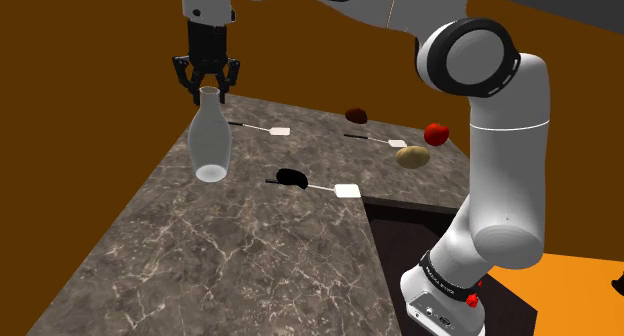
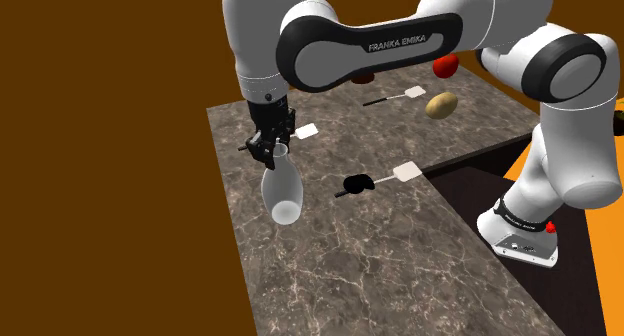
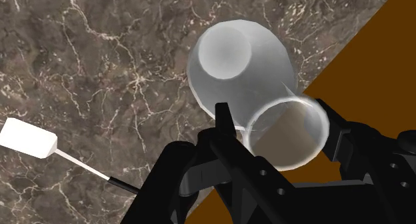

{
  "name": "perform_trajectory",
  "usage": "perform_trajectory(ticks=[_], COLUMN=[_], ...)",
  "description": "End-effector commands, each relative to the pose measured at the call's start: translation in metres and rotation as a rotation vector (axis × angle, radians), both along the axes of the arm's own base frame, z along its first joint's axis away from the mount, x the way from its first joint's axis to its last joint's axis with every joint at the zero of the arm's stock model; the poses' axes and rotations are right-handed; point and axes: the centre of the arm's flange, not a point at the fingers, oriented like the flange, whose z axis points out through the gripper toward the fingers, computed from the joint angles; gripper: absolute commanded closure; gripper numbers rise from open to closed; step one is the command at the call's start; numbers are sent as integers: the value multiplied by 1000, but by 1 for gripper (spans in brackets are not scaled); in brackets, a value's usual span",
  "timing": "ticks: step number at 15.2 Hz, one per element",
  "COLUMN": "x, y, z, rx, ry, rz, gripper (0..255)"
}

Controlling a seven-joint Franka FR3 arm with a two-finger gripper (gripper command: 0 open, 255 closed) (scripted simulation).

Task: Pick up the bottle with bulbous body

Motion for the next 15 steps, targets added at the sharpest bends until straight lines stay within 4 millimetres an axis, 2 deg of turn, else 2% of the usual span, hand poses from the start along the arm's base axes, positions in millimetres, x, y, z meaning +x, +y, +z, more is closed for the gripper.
perform_trajectory(ticks=[1,8,15], x=[0,1,1], y=[0,0,0], z=[-1,-1,36], rx=[0,0,0], ry=[0,0,0], rz=[0,0,0], gripper=[255,255,255])
